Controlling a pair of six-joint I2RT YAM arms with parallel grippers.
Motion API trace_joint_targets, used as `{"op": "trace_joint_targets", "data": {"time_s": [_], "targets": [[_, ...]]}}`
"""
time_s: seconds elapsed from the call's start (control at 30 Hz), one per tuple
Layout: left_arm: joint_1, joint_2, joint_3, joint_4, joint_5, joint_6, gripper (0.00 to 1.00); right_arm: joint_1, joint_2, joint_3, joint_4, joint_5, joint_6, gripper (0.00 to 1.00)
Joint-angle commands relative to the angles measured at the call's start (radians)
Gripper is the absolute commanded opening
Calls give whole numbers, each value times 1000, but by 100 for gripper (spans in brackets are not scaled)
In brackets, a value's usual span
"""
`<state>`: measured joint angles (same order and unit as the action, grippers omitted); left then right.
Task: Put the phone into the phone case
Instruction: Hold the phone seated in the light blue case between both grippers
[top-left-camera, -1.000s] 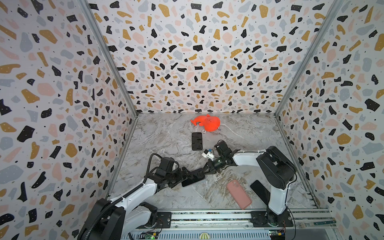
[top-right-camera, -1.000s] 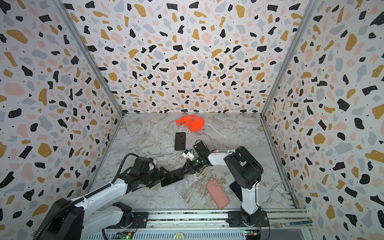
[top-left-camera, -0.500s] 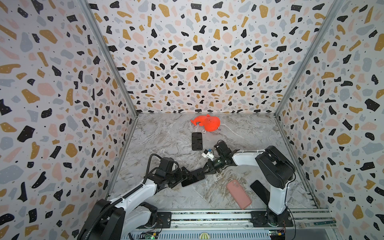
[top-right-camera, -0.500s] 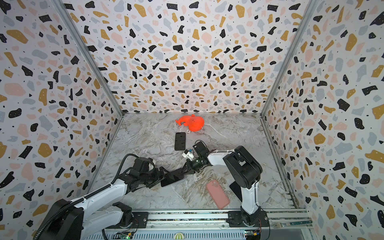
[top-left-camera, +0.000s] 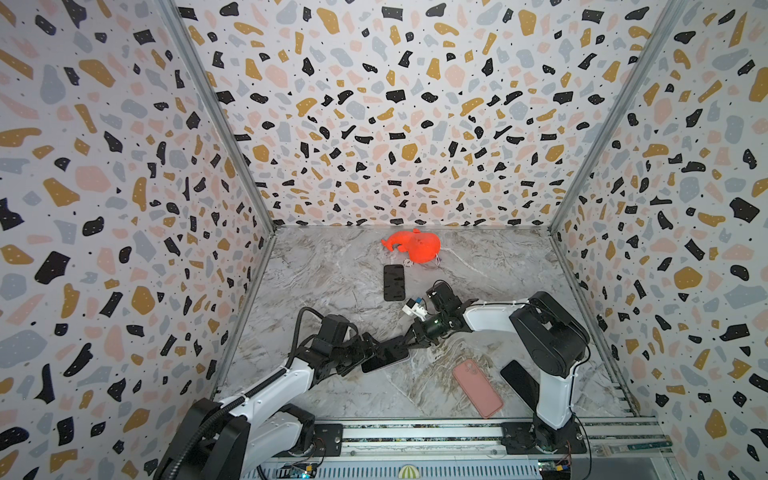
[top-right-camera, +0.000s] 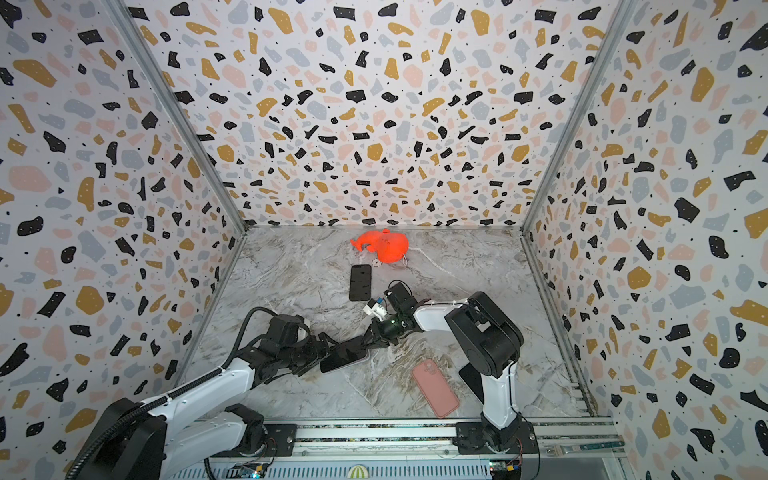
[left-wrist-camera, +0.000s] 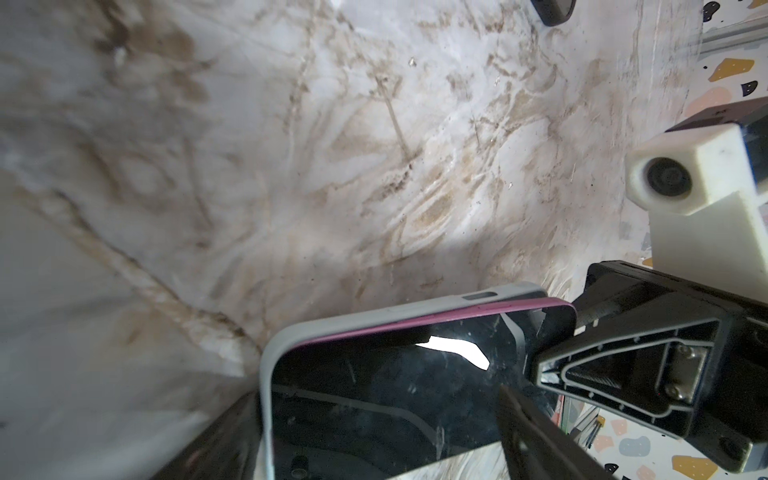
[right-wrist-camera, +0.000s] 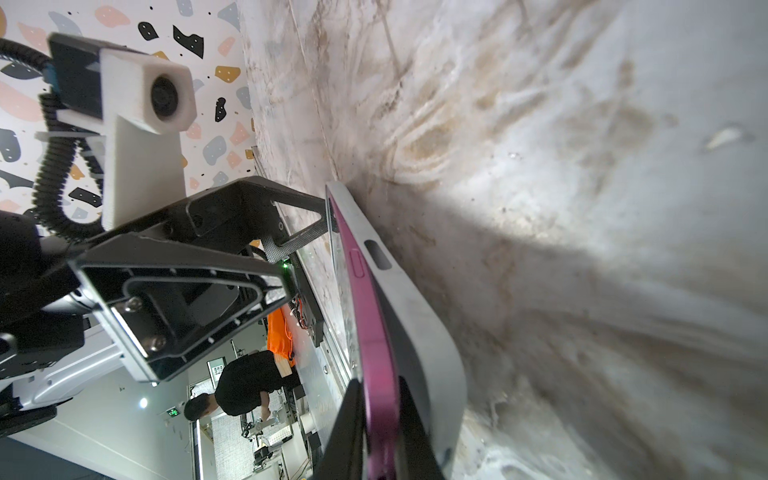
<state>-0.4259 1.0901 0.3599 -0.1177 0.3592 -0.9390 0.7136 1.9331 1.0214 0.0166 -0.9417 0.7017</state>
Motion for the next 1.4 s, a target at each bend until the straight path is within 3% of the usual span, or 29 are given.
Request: {"op": "trace_joint_targets", "data": {"time_s": [0.0, 0.43, 0.53, 0.67, 0.93, 1.37], "targets": [[-34, 36, -25, 128, 71, -20, 89, 94, 67, 0, -61, 179, 23, 0], [-44, 21, -24, 121, 71, -19, 89, 103, -1, 5, -106, 270, 11, 0], [-43, 18, -18, 117, 67, -15, 89, 101, -19, 18, -138, 306, -5, 9], [-43, 32, -16, 118, 68, -8, 89, 93, -32, 23, -155, 332, -14, 27], [-42, 43, 3, 103, 69, 6, 89, 75, -47, 55, -217, 358, -63, 34], [-43, 55, 24, 69, 53, 34, 89, 75, -124, 131, -371, 523, -125, 48]]}}
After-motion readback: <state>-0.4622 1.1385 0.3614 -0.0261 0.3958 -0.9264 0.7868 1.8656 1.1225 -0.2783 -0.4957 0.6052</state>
